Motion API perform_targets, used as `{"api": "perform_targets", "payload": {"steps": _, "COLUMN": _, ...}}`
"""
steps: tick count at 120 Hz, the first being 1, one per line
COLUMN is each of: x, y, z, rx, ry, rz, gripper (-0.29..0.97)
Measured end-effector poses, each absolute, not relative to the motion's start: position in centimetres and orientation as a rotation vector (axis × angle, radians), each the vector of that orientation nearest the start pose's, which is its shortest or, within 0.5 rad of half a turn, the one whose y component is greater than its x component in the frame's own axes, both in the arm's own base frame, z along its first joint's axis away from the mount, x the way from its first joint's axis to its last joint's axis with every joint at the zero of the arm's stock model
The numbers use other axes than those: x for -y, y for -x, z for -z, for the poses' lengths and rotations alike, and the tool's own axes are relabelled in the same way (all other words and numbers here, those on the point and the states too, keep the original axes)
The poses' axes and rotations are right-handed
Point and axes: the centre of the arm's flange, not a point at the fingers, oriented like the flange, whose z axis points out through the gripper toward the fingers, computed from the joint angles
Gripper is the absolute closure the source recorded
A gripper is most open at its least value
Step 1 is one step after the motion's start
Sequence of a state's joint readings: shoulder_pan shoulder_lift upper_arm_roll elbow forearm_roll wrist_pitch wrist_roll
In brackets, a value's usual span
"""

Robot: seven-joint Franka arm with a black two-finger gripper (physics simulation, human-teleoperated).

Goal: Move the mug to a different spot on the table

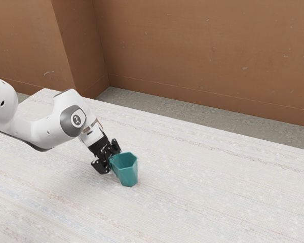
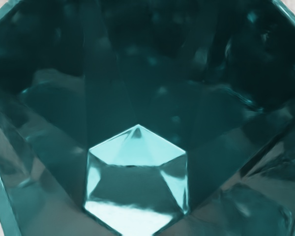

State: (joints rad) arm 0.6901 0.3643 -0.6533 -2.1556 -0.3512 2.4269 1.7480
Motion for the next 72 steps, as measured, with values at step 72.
{"api": "perform_targets", "payload": {"steps": 72, "x": -12.7, "y": -50.5, "z": -36.3, "rx": -1.83, "ry": 2.607, "rz": 0.356, "gripper": 0.05}}
